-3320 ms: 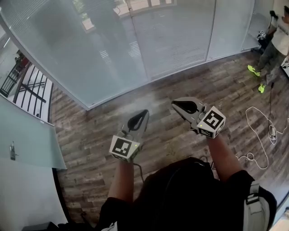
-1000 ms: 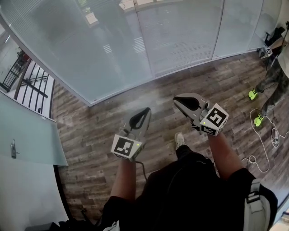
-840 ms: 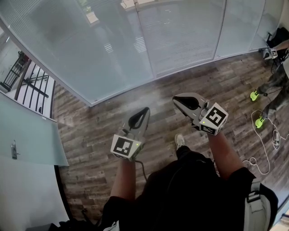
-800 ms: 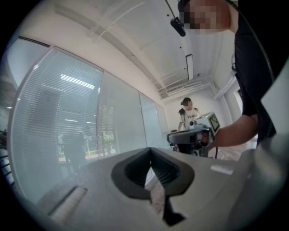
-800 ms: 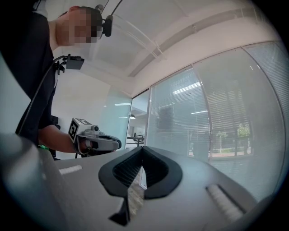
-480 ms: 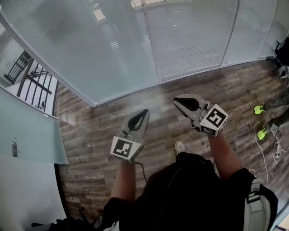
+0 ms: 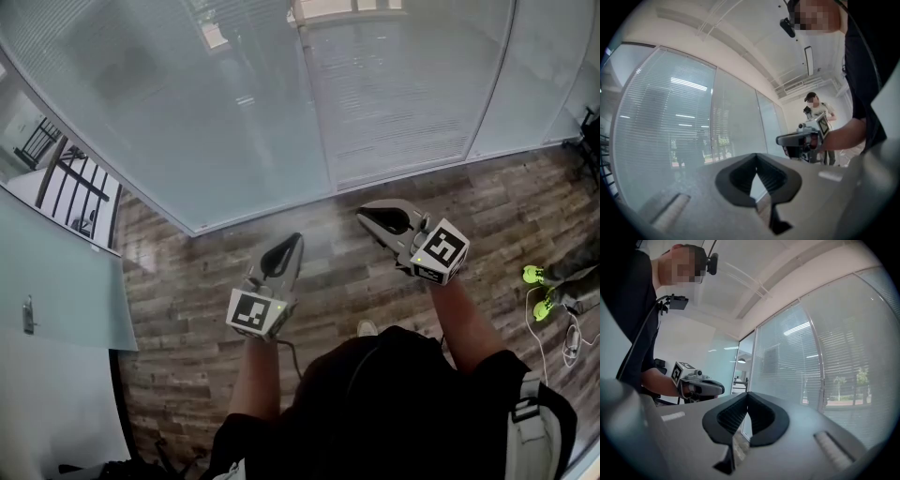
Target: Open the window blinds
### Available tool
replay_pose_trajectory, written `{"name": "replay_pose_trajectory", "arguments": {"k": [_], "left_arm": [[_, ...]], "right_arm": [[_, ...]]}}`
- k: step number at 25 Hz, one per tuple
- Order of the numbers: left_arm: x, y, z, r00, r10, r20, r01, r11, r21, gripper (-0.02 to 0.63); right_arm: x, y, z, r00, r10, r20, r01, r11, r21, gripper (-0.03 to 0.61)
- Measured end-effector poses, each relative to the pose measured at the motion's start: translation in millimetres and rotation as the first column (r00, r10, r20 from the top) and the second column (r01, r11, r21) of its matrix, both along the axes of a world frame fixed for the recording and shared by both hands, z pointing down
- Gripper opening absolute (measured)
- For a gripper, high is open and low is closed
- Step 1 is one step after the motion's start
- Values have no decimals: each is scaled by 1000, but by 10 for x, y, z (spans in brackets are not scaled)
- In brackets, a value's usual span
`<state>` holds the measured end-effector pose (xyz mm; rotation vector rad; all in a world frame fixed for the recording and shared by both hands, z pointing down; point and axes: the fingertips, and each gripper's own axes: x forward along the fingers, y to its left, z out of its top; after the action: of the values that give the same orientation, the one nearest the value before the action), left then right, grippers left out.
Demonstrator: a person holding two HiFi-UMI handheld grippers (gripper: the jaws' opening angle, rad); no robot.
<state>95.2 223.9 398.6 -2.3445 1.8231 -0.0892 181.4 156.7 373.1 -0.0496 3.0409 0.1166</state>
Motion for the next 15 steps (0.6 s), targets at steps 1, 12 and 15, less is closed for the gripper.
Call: {"name": "replay_pose_trajectory", "arguments": {"k": [1,12,15], "left_arm": [[5,-67,-5,1000,-1,6,1,1000,-1,4],[42,-626,129,1000,-21,10,21,999,-39,3],[64,-713,109,999,-26,28,27,999,-45,4]], "right_arm": [[2,-77,6,1000,-1,1,1,1000,2,6],[93,-654,122,1000,-8,10,8,1000,-23,5],[117,-739,126,1000,-14,20,15,999,-30,5]]}}
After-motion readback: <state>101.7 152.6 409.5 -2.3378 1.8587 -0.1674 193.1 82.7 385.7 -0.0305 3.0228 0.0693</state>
